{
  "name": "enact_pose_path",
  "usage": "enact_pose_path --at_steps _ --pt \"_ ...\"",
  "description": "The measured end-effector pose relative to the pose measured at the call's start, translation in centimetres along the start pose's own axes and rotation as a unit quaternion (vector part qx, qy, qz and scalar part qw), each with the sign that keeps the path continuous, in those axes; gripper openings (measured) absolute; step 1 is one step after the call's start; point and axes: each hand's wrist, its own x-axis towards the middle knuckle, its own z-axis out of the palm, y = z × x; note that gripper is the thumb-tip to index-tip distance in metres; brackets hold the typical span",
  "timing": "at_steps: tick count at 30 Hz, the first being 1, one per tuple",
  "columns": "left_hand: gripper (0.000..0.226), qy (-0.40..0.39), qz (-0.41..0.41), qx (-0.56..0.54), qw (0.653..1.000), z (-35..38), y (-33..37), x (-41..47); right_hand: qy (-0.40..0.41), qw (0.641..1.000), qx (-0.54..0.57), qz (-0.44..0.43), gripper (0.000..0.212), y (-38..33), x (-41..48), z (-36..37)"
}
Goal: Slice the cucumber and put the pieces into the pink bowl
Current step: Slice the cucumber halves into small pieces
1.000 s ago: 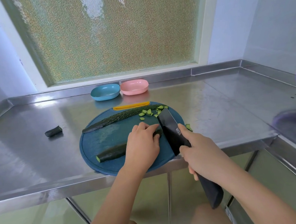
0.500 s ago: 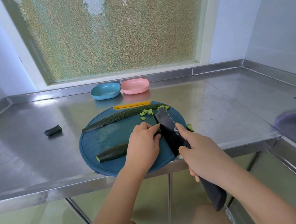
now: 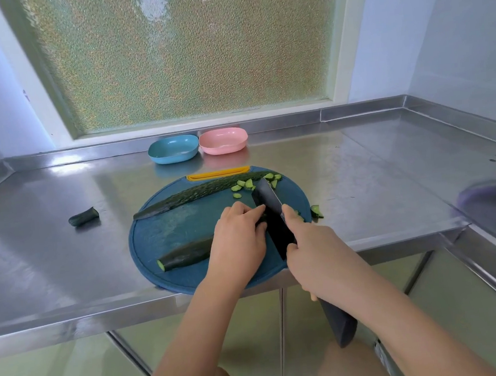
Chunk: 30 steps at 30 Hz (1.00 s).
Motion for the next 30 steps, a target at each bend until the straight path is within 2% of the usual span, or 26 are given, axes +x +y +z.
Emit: enact_pose_path --at_steps 14,23,30 --pt "0.036 0.018 0.005 -0.015 1.000 -0.2 0.0 -0.2 0.009 0.990 0.140 0.012 0.069 1.1 -1.8 -0.8" --pt "0.033 0.023 -0.002 -0.024 0.999 -0.2 0.0 -0.2 0.002 0.989 0.146 0.007 0.071 1.1 -1.6 -0.7" --pt "0.034 0.020 -0.002 -0.020 1.000 -0.1 0.1 -0.2 -0.013 0.996 0.089 0.002 0.069 0.9 -1.3 -0.8"
